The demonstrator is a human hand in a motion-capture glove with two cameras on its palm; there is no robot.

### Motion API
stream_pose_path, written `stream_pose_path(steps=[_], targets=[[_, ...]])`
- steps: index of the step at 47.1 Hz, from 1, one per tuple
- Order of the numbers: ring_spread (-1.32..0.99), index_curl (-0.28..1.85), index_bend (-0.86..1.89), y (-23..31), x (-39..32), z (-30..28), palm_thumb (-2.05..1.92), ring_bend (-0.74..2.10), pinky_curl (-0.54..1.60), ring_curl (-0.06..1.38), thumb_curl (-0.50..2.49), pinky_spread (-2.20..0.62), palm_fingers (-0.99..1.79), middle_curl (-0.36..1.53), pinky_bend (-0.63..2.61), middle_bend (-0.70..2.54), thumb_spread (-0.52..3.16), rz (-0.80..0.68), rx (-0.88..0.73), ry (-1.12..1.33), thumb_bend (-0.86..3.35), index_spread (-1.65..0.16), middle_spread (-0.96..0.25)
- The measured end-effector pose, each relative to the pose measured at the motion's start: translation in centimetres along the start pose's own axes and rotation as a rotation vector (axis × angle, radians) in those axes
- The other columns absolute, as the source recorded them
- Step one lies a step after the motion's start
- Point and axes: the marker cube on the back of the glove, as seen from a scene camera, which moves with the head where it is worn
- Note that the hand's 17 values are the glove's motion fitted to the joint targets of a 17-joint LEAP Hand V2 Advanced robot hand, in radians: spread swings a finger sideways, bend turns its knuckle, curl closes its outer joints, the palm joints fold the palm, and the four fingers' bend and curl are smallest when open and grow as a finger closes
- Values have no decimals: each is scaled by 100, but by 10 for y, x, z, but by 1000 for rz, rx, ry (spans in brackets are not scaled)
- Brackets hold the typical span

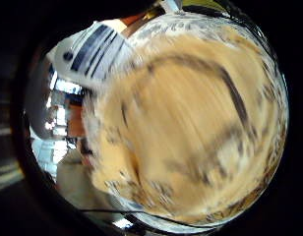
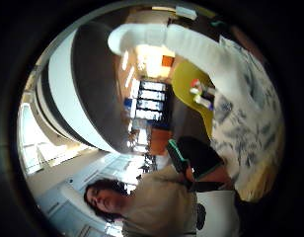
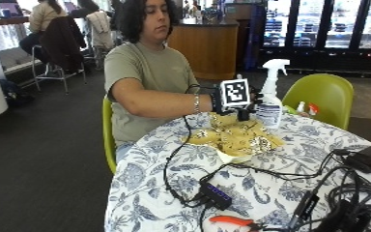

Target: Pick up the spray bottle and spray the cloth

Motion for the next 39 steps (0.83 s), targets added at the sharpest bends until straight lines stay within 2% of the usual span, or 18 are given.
stream_pose_path(steps=[9,17,27,39], targets=[[-17,42,15,62,6,-27,66,19,35,29,48,18,27,37,39,21,101,-58,-120,305,-2,-36,-14],[-18,38,17,131,3,-58,68,19,34,28,45,20,29,36,35,19,104,-79,-101,521,-2,-38,-16],[-18,36,16,213,-8,-75,70,19,34,29,42,19,31,34,35,17,106,-27,-79,831,-2,-39,-13],[-16,34,16,264,-14,-64,67,21,34,30,38,18,30,32,34,16,107,25,-99,836,-3,-40,-11]])
